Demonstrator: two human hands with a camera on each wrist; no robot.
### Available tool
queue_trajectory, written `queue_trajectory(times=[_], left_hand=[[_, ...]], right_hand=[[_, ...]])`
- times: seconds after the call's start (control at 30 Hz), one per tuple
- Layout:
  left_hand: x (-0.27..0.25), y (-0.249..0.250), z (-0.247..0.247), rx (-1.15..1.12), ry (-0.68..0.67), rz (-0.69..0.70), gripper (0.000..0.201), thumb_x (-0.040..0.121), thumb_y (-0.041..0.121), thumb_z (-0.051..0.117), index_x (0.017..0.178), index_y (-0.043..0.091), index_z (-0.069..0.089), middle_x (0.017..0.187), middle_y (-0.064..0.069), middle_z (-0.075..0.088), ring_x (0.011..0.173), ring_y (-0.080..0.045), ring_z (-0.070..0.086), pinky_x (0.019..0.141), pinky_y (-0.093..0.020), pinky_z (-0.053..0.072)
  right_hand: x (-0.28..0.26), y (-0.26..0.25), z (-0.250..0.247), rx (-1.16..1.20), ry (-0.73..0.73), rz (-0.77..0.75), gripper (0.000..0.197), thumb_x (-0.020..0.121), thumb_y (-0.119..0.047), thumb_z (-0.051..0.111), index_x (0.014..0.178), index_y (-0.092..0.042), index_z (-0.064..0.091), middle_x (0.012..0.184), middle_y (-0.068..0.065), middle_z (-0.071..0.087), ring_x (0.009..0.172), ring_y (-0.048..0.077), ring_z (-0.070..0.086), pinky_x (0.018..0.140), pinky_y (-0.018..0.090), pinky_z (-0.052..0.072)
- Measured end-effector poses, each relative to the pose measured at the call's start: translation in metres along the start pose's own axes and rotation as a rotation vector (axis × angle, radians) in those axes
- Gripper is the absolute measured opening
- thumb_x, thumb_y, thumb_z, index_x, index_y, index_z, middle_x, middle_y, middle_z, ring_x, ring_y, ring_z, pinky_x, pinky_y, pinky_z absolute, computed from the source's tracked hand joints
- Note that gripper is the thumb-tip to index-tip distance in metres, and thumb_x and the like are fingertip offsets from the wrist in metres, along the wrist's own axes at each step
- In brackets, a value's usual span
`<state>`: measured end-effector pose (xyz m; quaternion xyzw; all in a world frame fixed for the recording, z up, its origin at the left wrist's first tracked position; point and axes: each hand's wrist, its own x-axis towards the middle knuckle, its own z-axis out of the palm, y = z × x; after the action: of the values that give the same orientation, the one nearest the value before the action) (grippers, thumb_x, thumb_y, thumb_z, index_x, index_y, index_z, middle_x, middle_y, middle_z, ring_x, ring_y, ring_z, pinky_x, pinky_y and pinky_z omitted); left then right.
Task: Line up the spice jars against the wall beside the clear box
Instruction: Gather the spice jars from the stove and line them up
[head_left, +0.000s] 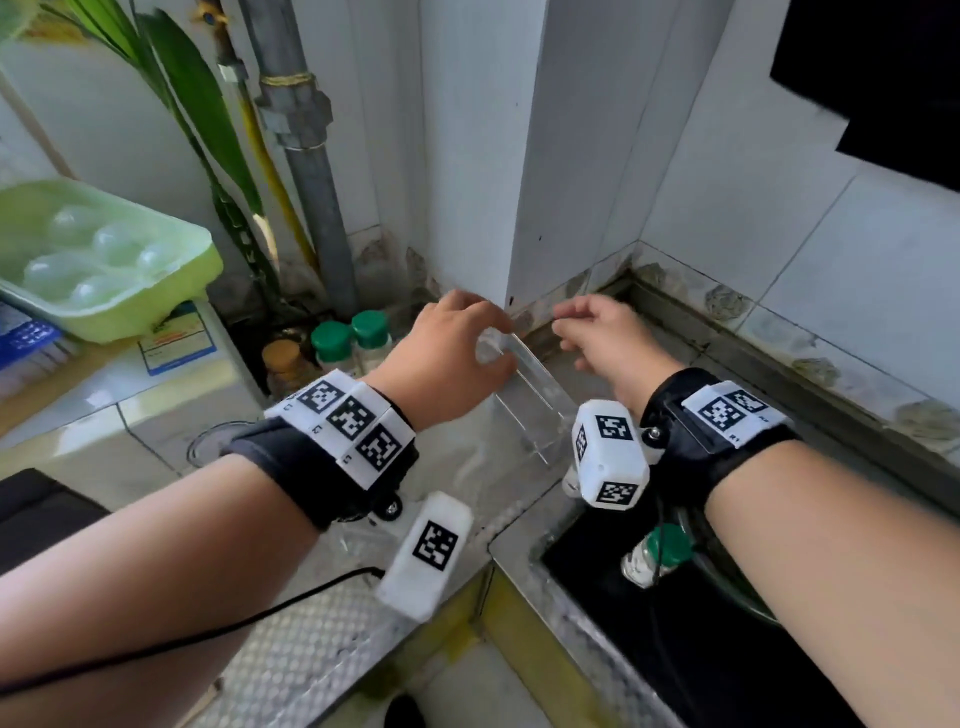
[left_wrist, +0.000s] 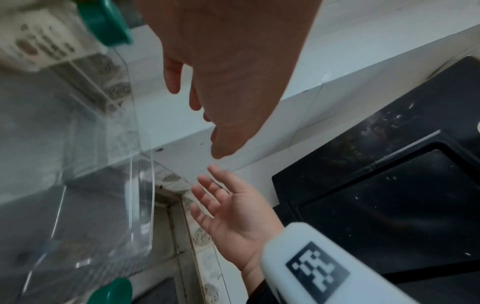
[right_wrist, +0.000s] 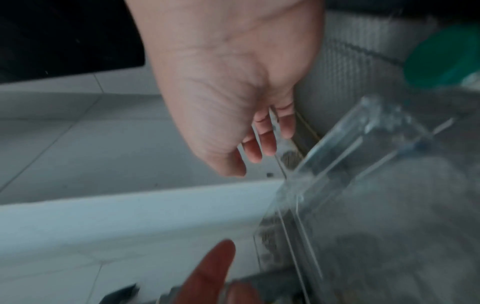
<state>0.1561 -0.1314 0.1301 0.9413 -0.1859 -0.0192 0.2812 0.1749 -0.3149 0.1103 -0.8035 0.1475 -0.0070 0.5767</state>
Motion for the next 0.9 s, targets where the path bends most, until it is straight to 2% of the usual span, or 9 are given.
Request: queue_trajectory(times=[0.1,0.17,0.27,0.33,0.4,0.47,0.53,0.77,0.9], left_hand=[[0.001,0.011,0.019,-0.014,-0.096,-0.004,0.036,0.088,0.035,0.061,0.123,0.026,0.063,0.135,-0.005,0.052,0.124,-0.025,0.052,0.103,-0.029,0.038],[0.001,0.015,0.031,-0.028,-0.155,-0.026,0.035,0.089,0.035,0.061,0.123,0.025,0.063,0.133,-0.005,0.053,0.122,-0.024,0.054,0.099,-0.024,0.037],[0.002,0.017,0.048,-0.067,-0.222,-0.057,0.034,0.089,0.038,0.061,0.12,0.025,0.063,0.127,-0.005,0.057,0.114,-0.023,0.059,0.096,-0.027,0.043],[0.004,0.017,0.057,-0.087,-0.245,-0.079,0.034,0.088,0.041,0.06,0.118,0.026,0.064,0.125,-0.004,0.059,0.106,-0.023,0.063,0.09,-0.028,0.046],[0.004,0.016,0.063,-0.091,-0.254,-0.089,0.033,0.088,0.041,0.06,0.118,0.025,0.064,0.124,-0.003,0.059,0.104,-0.022,0.064,0.086,-0.025,0.044],[0.002,0.012,0.067,-0.078,-0.26,-0.091,0.033,0.089,0.04,0.06,0.118,0.025,0.065,0.126,-0.001,0.059,0.109,-0.021,0.061,0.087,-0.023,0.04],[0.001,0.009,0.071,-0.07,-0.262,-0.087,0.034,0.089,0.041,0.059,0.118,0.025,0.065,0.127,-0.001,0.059,0.112,-0.02,0.058,0.088,-0.023,0.039],[-0.004,0.005,0.078,-0.065,-0.28,-0.098,0.034,0.09,0.04,0.058,0.12,0.026,0.063,0.127,-0.002,0.057,0.113,-0.02,0.058,0.089,-0.022,0.038],[-0.009,0.011,0.082,-0.068,-0.299,-0.07,0.033,0.091,0.037,0.058,0.122,0.025,0.063,0.128,-0.002,0.057,0.117,-0.019,0.056,0.09,-0.022,0.038]], right_hand=[[-0.002,0.02,-0.029,-0.101,0.057,0.117,0.025,0.088,-0.004,0.049,0.107,-0.014,0.063,0.091,0.005,0.059,0.065,0.011,0.05,0.053,0.022,0.034],[-0.005,0.035,-0.039,-0.171,0.027,0.217,0.023,0.088,-0.003,0.049,0.103,-0.015,0.062,0.087,0.007,0.058,0.065,0.015,0.049,0.054,0.023,0.034],[-0.012,0.06,-0.044,-0.263,-0.088,0.32,0.028,0.088,-0.003,0.052,0.114,-0.011,0.061,0.083,0.005,0.057,0.075,0.019,0.052,0.058,0.026,0.039],[-0.016,0.076,-0.042,-0.362,-0.169,0.337,0.041,0.085,-0.005,0.062,0.125,-0.009,0.057,0.1,0.007,0.06,0.088,0.022,0.057,0.061,0.026,0.044],[-0.017,0.091,-0.037,-0.477,-0.229,0.335,0.063,0.076,-0.012,0.075,0.134,-0.011,0.051,0.122,0.01,0.059,0.106,0.026,0.06,0.079,0.03,0.05],[-0.017,0.1,-0.03,-0.552,-0.253,0.322,0.076,0.069,-0.017,0.082,0.137,-0.014,0.048,0.133,0.009,0.056,0.116,0.026,0.058,0.098,0.037,0.048],[-0.018,0.105,-0.025,-0.599,-0.267,0.291,0.074,0.069,-0.016,0.083,0.135,-0.015,0.05,0.134,0.008,0.057,0.118,0.025,0.057,0.103,0.038,0.045],[-0.019,0.112,-0.025,-0.753,-0.227,0.192,0.055,0.08,-0.022,0.073,0.132,-0.015,0.056,0.129,0.008,0.062,0.115,0.028,0.059,0.098,0.036,0.047],[-0.023,0.105,-0.035,-0.653,-0.188,0.168,0.034,0.076,-0.023,0.072,0.107,-0.01,0.069,0.109,0.01,0.07,0.093,0.025,0.062,0.077,0.031,0.047]])
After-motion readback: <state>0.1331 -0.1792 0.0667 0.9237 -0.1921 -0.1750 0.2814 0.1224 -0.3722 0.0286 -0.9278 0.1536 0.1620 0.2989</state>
